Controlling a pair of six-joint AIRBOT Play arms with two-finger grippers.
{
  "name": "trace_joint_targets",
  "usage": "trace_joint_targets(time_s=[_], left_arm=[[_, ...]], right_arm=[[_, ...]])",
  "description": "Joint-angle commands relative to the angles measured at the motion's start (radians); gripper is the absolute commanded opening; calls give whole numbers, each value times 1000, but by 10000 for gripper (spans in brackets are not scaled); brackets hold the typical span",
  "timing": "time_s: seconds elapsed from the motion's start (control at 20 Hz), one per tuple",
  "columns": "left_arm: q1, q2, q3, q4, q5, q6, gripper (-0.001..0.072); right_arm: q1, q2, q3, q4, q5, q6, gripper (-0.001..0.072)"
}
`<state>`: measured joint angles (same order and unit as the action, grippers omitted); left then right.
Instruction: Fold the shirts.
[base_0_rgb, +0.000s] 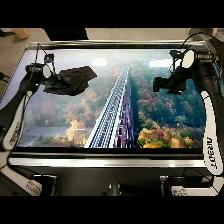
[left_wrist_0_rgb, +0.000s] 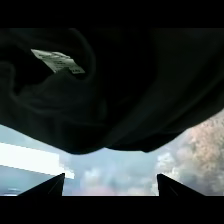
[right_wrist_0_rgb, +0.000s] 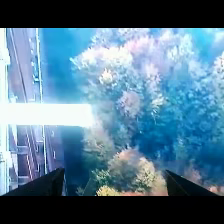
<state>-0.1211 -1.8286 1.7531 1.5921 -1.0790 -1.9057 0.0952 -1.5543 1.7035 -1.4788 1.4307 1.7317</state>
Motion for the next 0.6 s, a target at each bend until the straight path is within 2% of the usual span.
trace_joint_targets(time_s=[0.0, 0.05, 0.1, 0.2, 0.25, 0.35, 0.45, 0.55], left_arm=[[36, -168, 84, -153, 63, 50, 720], [32, -188, 84, -152, 94, 47, 719], [32, -204, 84, -152, 127, 47, 592], [43, -217, 84, -152, 170, 42, 273], [52, -213, 86, -153, 171, 35, 40], [59, -166, 86, -160, 154, 52, 29], [42, -46, 86, -160, 169, 200, 28], [-5, 145, 86, -160, 191, 341, 28]], right_arm=[[0, -1, 1, 2, -64, 0, 687], [0, -1, 1, 3, -70, 0, 683], [0, -1, 1, 5, -69, 0, 666], [0, 0, 1, 11, -46, 1, 665], [0, 0, 1, 12, -32, 1, 665], [0, 0, 1, 12, -12, 0, 665], [0, 12, 1, 10, -23, -2, 665], [0, 59, 2, -10, -89, -53, 664]])
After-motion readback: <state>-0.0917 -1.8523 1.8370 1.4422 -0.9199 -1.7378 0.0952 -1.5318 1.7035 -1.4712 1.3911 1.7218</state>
